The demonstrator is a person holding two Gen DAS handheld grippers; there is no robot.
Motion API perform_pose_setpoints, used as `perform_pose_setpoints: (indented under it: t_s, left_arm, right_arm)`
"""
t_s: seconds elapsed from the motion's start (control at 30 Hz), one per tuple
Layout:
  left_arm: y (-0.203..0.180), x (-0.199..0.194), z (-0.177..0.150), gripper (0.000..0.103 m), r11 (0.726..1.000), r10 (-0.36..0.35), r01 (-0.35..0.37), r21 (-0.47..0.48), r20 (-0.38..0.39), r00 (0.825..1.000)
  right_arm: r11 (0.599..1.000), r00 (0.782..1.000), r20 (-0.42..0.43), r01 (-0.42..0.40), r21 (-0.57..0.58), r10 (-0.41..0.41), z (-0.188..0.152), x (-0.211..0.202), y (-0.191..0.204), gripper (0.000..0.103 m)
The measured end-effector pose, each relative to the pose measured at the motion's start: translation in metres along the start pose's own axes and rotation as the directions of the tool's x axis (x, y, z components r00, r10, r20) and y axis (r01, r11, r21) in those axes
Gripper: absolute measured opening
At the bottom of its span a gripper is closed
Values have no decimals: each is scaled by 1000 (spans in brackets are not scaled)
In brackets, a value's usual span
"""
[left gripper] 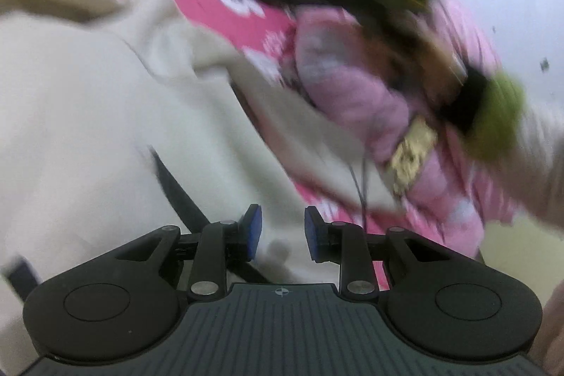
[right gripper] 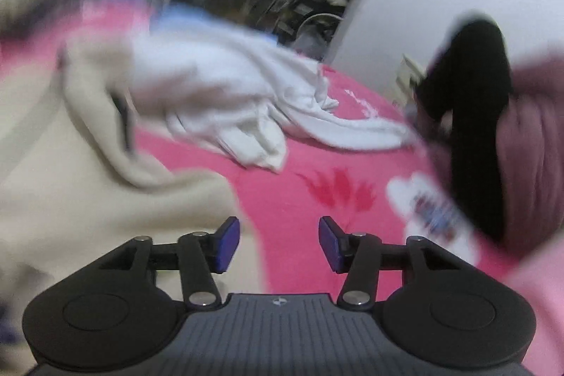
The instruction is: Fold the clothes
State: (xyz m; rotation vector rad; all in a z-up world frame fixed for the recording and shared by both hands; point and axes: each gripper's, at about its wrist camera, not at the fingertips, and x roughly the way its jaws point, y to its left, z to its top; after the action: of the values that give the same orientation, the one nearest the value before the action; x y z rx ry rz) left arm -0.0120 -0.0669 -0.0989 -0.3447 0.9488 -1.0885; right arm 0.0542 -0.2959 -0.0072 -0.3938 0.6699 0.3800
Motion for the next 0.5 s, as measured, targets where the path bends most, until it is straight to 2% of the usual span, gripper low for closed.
perform_pose_setpoints:
  t_s: [0.03,0.07,0.1,0.17,0.23,0.33,0.4,0.43,0.5]
  left_arm:
    - [3,-3,7,26,1000,9,-9,-4,20,1000]
    - [5,-2,14,26,1000,21,-21,0,26,999]
    - [7,0,22,26,999,33,-33,3,32,999]
    - [8,8,36,26,996,74,-76,41,46,996]
    - [8,25,46,26,985,136,-141,98,57,989]
    - [16,48,52,26,963,227,-232,140,52,972]
    - [22,55,50,26,963,238,-242,122,48,970]
    - [24,57,49,26,962,242,-247,118,50,969]
    - [24,55,45,26,960,249,-256,113,69,966]
  right_arm:
    - [994,998,19,-54,95,52,-6,-20,-4,48]
    - [975,992,24,-124,181,122,-15,-35,-4,38]
    - [956,984,23,-175,234,174,-22,-43,-1,32]
    - [914,961,3,-263,308,276,-43,-55,14,19]
    - [905,942,-50,-302,299,331,-62,-56,38,14]
    - [908,922,-172,-283,310,346,-96,-45,66,13]
    - [909,911,-262,-217,355,320,-130,-36,76,13]
    - [886,926,-209,-207,414,314,-142,-43,74,13]
    - [815,922,-198,-177,552,334,-150,-53,65,13]
